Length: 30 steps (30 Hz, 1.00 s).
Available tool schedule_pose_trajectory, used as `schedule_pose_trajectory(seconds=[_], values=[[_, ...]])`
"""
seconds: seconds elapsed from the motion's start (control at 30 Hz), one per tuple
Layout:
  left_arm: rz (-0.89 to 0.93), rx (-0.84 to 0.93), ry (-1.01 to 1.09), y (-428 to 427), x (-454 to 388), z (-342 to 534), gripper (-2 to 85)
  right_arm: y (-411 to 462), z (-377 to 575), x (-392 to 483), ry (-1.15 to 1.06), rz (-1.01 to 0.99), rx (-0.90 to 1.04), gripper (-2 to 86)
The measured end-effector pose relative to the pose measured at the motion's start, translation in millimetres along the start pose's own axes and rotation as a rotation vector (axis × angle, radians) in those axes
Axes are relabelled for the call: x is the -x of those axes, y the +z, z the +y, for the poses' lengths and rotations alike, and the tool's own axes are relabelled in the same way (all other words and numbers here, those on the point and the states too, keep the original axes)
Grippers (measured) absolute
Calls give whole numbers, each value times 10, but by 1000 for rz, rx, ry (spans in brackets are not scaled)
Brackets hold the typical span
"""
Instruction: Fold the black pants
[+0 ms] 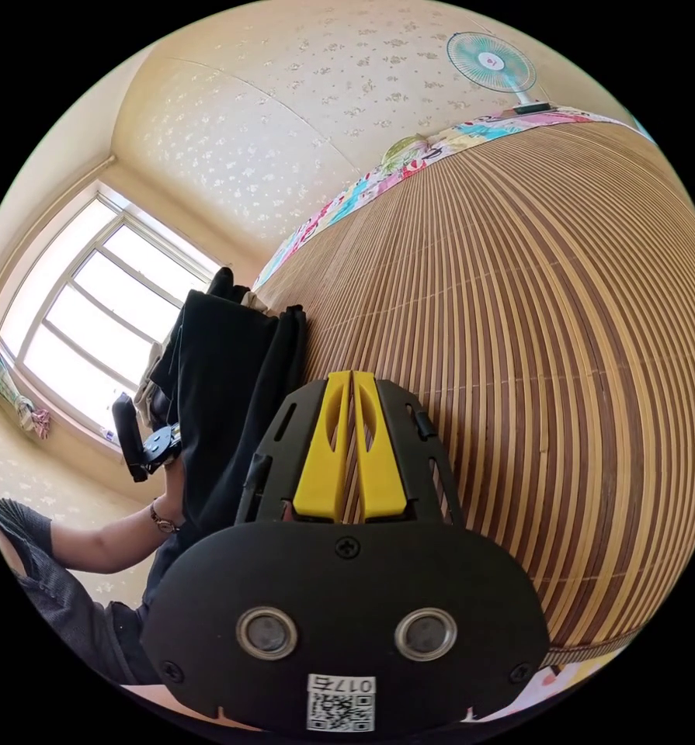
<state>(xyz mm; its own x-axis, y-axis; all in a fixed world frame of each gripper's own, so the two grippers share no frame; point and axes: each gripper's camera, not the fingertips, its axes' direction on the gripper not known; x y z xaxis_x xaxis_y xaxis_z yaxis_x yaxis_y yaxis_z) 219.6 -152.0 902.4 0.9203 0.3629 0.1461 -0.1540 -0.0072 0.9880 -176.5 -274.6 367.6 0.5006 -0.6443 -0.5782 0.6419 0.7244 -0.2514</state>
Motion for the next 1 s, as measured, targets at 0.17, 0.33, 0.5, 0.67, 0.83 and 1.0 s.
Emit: schedule_pose_trajectory(seconds=[0.17, 0.33, 0.5, 0.67, 0.83, 1.0], values=[[-17, -43, 9, 74, 78, 91, 17, -29, -33, -62, -5, 8, -1, 6], [-60, -63, 26, 145, 109, 117, 19, -63, -75, -132, -5, 8, -2, 6], [-87, -68, 42, 219, 187, 93, 21, -90, -114, -183, -4, 7, -2, 4], [-99, -68, 50, 268, 284, 49, 26, -115, -151, -226, -3, 6, -2, 3], [-114, -70, 56, 299, 380, -5, 28, -141, -191, -266, -1, 1, -2, 3], [-123, -71, 60, 318, 500, -79, 27, -159, -222, -286, -2, 1, -3, 3]])
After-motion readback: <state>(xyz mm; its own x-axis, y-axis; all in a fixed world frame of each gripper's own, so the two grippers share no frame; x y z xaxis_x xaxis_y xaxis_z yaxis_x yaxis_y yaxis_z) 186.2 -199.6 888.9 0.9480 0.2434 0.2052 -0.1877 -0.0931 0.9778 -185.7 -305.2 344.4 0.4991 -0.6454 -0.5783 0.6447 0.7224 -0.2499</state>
